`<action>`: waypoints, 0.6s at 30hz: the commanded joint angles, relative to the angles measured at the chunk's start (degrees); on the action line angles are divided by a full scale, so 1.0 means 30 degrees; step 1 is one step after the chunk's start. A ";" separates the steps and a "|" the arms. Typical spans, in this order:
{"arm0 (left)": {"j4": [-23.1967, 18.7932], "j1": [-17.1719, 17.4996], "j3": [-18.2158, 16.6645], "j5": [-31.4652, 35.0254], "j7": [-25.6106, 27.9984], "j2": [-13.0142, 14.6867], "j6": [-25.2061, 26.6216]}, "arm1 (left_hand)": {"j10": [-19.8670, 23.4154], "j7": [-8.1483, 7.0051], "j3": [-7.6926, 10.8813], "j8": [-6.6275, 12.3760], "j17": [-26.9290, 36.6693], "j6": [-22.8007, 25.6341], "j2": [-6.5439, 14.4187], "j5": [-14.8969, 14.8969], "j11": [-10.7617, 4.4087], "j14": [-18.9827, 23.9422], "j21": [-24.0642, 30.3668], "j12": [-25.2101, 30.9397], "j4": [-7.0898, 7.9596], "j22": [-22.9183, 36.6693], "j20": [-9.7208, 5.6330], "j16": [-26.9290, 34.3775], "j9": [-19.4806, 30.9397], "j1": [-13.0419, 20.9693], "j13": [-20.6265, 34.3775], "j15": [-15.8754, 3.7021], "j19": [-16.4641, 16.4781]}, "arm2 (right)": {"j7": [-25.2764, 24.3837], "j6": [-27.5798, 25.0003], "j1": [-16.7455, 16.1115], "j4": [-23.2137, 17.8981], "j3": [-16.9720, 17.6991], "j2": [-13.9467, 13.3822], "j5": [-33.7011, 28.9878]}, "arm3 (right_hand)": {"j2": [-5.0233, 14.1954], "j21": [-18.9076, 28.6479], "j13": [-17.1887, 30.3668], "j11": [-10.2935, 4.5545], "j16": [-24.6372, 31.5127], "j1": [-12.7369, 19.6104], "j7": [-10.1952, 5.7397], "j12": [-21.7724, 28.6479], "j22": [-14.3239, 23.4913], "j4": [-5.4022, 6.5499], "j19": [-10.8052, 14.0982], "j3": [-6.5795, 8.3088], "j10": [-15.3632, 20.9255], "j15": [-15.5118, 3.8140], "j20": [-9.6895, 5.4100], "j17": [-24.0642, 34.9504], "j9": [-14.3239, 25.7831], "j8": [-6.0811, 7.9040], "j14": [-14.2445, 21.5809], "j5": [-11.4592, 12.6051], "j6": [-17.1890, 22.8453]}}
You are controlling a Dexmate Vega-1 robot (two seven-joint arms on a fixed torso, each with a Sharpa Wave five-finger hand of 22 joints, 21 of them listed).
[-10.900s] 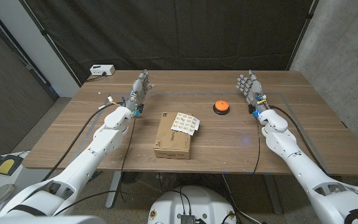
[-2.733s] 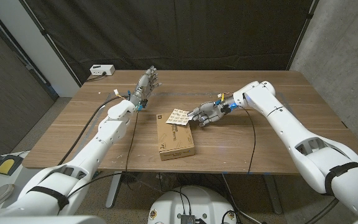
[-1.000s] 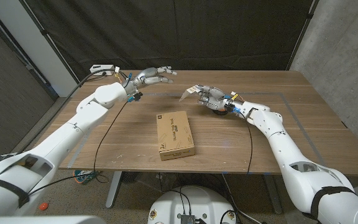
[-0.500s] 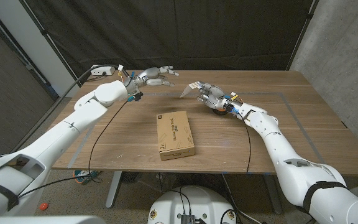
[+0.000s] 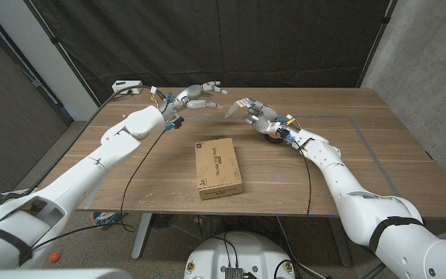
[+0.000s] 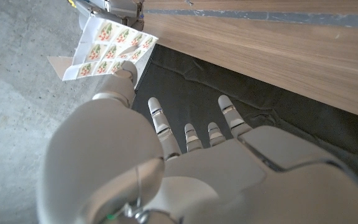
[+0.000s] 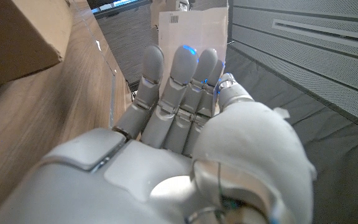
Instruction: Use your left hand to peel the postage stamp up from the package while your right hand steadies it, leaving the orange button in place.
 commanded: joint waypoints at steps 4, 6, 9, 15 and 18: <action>0.3787 -0.0532 0.0071 -0.1874 -0.1091 -0.2565 -0.3037 | 0.0367 0.0025 -0.0431 0.0392 0.0056 0.1248 -0.0197 0.0293 -0.0083 -0.0093 -0.0132 0.0098 0.0159 0.0053 0.0082 0.0042 0.0072 0.0088 0.0119 -0.0190 0.0148 | 0.2148 0.1592 0.1559 0.3550 0.0916 0.1057 -0.0793 | -0.0026 0.0165 -0.0017 -0.0710 0.0061 0.0178 -0.0015 0.0063 -0.0119 -0.0535 0.0215 0.0706 0.2306 -0.0086 -0.2488 0.0164 0.0142 0.0087 0.0084 0.0180 0.0257; 0.4041 -0.0584 0.0050 -0.1873 -0.1055 -0.2790 -0.3208 | 0.0546 0.0022 -0.0576 0.0550 0.0055 0.1791 -0.0199 0.0387 -0.0191 -0.0008 -0.0169 0.0143 0.0207 0.0058 0.0037 0.0068 0.0075 0.0132 0.0120 -0.0288 0.0233 | 0.2473 0.1756 0.1761 0.3912 0.1050 0.1162 -0.0937 | -0.0020 0.0166 0.0023 -0.0711 0.0103 0.0178 -0.0008 0.0080 -0.0125 -0.0530 0.0212 0.0717 0.2293 -0.0086 -0.2486 0.0219 0.0132 0.0088 0.0127 0.0185 0.0286; 0.4220 -0.0684 0.0078 -0.1679 -0.1023 -0.2928 -0.3301 | 0.0797 0.0008 -0.0740 0.0700 0.0052 0.2362 -0.0195 0.0485 -0.0231 0.0111 -0.0228 0.0207 0.0240 0.0066 0.0016 0.0099 0.0065 0.0225 0.0124 -0.0443 0.0289 | 0.2676 0.1859 0.1861 0.4031 0.1265 0.1329 -0.1115 | -0.0018 0.0189 0.0083 -0.0696 0.0079 0.0170 0.0000 0.0107 -0.0192 -0.0515 0.0220 0.0735 0.2285 -0.0085 -0.2489 0.0258 0.0104 0.0061 0.0105 0.0198 0.0309; 0.3993 -0.0937 0.0329 -0.1254 -0.1528 -0.2688 -0.3064 | 0.0729 -0.0020 -0.0951 0.0853 0.0042 0.3026 -0.0198 0.0566 -0.0407 0.0138 -0.0262 0.0126 0.0237 0.0072 -0.0212 0.0079 0.0045 0.0423 0.0132 -0.0648 0.0493 | 0.2749 0.1881 0.1981 0.4063 0.1645 0.1575 -0.1374 | -0.0053 0.0262 0.0079 -0.0676 0.0008 0.0162 -0.0006 0.0077 -0.0445 -0.0501 0.0220 0.0734 0.2264 -0.0079 -0.2511 0.0361 0.0176 0.0045 0.0041 0.0210 0.0283; 0.3923 -0.0954 0.0353 -0.1184 -0.1545 -0.2660 -0.2981 | 0.0672 -0.0034 -0.1017 0.0844 0.0035 0.3090 -0.0226 0.0571 -0.0472 0.0103 -0.0284 0.0088 0.0207 0.0072 -0.0301 0.0054 0.0033 0.0524 0.0134 -0.0743 0.0529 | 0.2883 0.1968 0.2149 0.4290 0.1771 0.1662 -0.1509 | -0.0064 0.0280 0.0084 -0.0720 -0.0026 0.0179 -0.0032 0.0088 -0.0563 -0.0509 0.0194 0.0721 0.2299 -0.0088 -0.2513 0.0360 0.0193 0.0043 0.0043 0.0211 0.0294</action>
